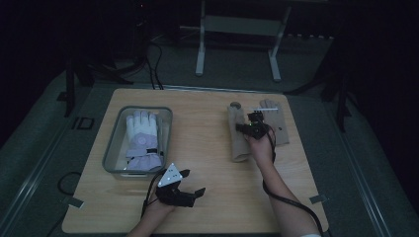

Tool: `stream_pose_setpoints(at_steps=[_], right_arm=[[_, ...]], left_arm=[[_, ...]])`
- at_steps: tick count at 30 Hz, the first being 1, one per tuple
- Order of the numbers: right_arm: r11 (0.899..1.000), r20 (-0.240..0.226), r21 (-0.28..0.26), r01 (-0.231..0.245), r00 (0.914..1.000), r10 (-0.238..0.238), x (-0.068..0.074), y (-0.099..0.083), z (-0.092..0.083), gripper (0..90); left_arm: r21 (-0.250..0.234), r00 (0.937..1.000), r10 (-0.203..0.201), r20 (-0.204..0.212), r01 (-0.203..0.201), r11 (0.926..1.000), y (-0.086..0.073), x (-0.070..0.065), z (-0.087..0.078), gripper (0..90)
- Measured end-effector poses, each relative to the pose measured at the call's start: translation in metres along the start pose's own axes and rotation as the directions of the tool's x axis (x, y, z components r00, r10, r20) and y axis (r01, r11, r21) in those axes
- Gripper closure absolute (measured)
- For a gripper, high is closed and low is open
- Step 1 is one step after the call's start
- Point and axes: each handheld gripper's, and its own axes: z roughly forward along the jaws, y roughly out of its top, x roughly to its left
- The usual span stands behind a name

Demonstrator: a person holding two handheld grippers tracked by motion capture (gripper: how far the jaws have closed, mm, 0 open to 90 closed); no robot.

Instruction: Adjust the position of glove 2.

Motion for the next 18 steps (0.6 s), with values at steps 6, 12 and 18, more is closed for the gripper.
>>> stream_pose_setpoints(at_steps=[6, 12, 18], right_arm=[[0.999, -0.023, -0.044, 0.030, 0.9993, -0.031, 0.030, -0.022, -0.026, 80.0], [0.997, -0.022, -0.056, 0.043, 0.9988, -0.044, 0.047, -0.050, -0.039, 79.7], [0.998, -0.001, -0.028, 0.065, 0.9979, -0.065, 0.051, -0.075, -0.036, 79.4]], left_arm=[[-0.023, 0.9997, 0.010, -0.022, -0.010, 0.9997, 0.002, 0.002, -0.002, 11.6], [-0.073, 0.9992, 0.029, -0.027, -0.031, 0.9969, -0.004, 0.004, -0.005, 11.6], [-0.080, 0.9984, 0.038, -0.043, -0.041, 0.9960, -0.005, 0.001, -0.008, 11.6]])
